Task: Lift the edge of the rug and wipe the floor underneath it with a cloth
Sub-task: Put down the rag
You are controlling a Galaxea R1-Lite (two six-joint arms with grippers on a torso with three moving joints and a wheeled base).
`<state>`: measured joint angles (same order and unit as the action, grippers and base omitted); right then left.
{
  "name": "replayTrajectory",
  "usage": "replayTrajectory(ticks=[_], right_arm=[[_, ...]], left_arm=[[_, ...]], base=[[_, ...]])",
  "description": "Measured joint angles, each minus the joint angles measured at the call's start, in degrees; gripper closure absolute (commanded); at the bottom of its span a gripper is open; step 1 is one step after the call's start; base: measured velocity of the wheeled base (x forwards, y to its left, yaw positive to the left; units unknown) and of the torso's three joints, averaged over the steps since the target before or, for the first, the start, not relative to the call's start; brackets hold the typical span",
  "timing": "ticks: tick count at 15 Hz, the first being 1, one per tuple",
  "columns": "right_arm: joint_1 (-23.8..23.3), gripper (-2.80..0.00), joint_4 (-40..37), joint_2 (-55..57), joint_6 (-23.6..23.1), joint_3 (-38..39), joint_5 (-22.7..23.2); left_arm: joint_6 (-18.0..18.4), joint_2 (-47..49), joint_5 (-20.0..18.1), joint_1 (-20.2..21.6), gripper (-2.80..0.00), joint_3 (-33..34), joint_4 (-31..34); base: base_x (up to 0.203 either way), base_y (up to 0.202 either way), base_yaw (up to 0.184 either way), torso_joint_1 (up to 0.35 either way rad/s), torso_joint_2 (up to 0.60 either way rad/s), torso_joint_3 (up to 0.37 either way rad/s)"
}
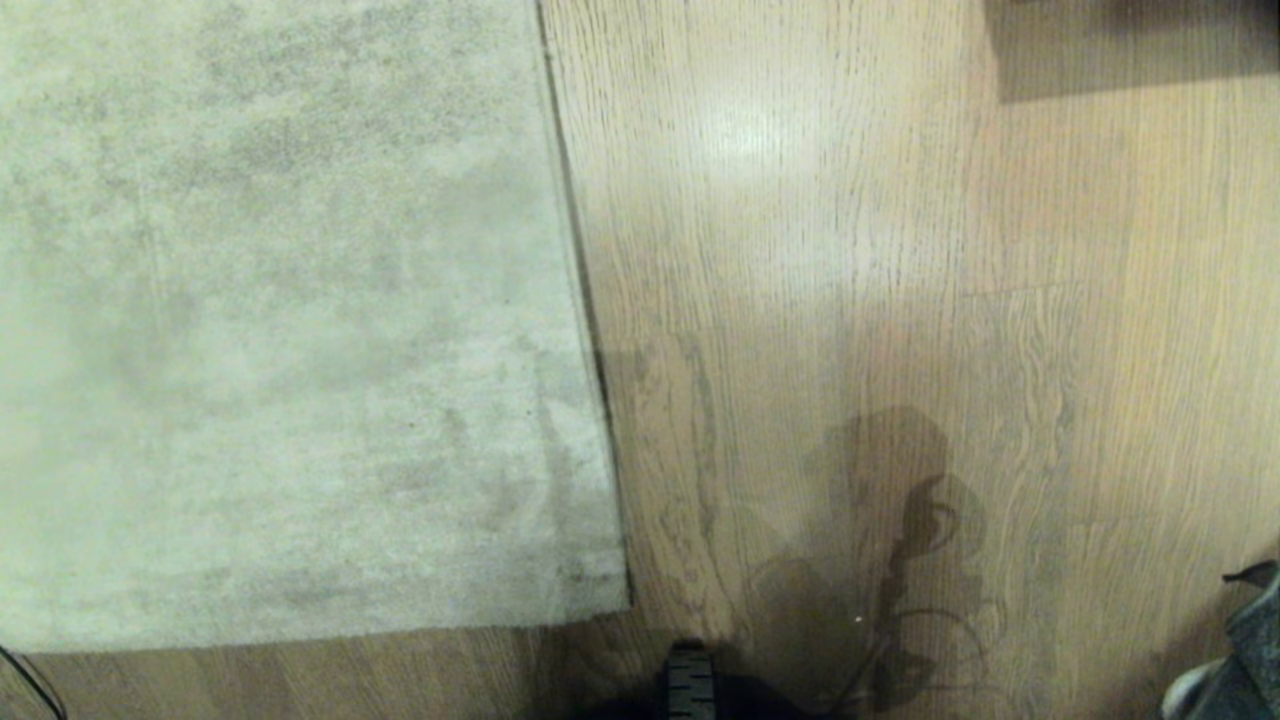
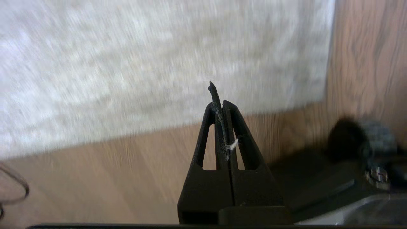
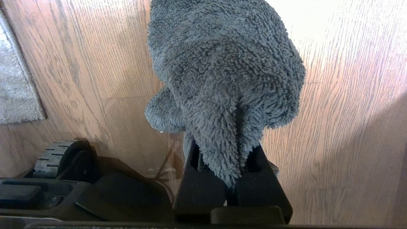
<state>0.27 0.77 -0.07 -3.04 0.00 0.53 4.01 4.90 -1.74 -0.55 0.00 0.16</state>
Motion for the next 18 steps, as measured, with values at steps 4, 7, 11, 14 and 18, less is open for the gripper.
replayTrajectory(ticks=[4,7,11,14,18], right_arm=[[0.02,0.0,0.0,0.0,0.0,0.0,-0.01],[0.02,0.0,0.0,0.0,0.0,0.0,0.02],[0.02,0.0,0.0,0.0,0.0,0.0,-0.01],[0.02,0.0,-0.01,0.0,0.0,0.0,0.0],[0.0,0.0,-0.02,0.0,0.0,0.0,0.02]], left_arm=[[-0.11,-4.01,0.13,0.11,0.0,0.0,0.06],[-0.13,-4.73,0.33,0.11,0.0,0.0,0.17],[-2.39,-4.87,0.4,0.11,0.0,0.0,0.15],[-2.45,-4.88,0.42,0.11,0.0,0.0,0.15],[-2.45,-4.88,0.42,0.11,0.0,0.0,0.15]], base=[[0.0,0.0,0.0,0.0,0.0,0.0],[0.0,0.0,0.0,0.0,0.0,0.0],[0.0,0.0,0.0,0.0,0.0,0.0],[0.0,0.0,0.0,0.0,0.0,0.0],[0.0,0.0,0.0,0.0,0.0,0.0]])
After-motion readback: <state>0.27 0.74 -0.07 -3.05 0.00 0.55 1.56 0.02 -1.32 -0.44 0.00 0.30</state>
